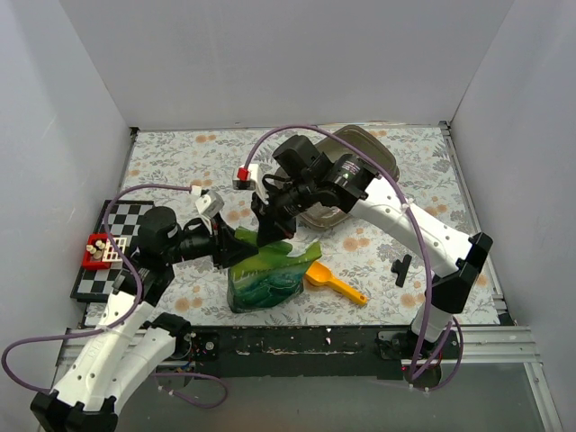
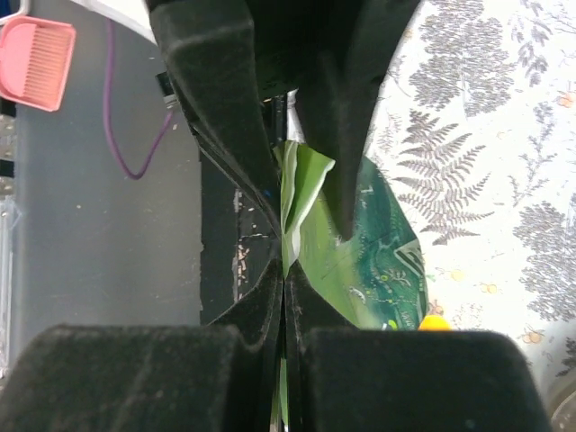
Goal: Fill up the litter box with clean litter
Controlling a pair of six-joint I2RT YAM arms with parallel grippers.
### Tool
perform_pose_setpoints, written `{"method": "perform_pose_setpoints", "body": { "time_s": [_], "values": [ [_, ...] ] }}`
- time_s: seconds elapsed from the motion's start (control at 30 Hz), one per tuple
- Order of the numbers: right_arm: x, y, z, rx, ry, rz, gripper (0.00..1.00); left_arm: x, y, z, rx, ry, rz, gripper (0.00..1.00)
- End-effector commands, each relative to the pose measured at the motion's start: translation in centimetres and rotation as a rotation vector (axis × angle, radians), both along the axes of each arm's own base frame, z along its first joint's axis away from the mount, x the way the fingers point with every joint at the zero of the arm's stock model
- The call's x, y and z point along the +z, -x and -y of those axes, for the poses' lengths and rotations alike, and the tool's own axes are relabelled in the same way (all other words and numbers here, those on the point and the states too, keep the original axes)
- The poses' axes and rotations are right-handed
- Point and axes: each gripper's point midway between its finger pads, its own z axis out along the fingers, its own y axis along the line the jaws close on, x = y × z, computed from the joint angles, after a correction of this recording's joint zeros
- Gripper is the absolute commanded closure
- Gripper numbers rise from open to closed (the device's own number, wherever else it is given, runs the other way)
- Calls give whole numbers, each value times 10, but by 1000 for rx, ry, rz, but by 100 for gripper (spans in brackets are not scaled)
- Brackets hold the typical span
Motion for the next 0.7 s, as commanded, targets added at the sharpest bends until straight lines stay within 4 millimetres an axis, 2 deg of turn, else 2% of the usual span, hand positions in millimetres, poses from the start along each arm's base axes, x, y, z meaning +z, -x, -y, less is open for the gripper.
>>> {"method": "perform_pose_setpoints", "body": {
  "time_s": [0.0,0.03,0.1,0.2,0.23,0.33,0.5,0.6,0.67],
  "values": [
    [42,-1,-11,-13,-123,47,99,-9,-16,-3,62,-47,18,87],
    [43,-1,-11,-13,-122,47,99,-7,-19,-3,70,-53,23,98],
    [43,-3,-10,-27,-113,61,99,1,-26,-4,96,-65,50,100],
    [41,-11,-4,-75,-84,96,97,24,-39,-7,132,-80,137,100],
    [43,-12,0,-95,-83,114,93,31,-43,-8,137,-92,178,100],
    [45,-25,16,-195,-85,201,69,45,-54,-8,127,-129,276,100],
    [45,-45,53,-388,-121,320,54,59,-63,3,27,-151,451,100],
    [42,-44,74,-437,-140,327,53,68,-61,10,-53,-146,563,100],
    [33,-40,82,-446,-126,318,55,63,-61,13,-91,-157,590,100]
  ]
}}
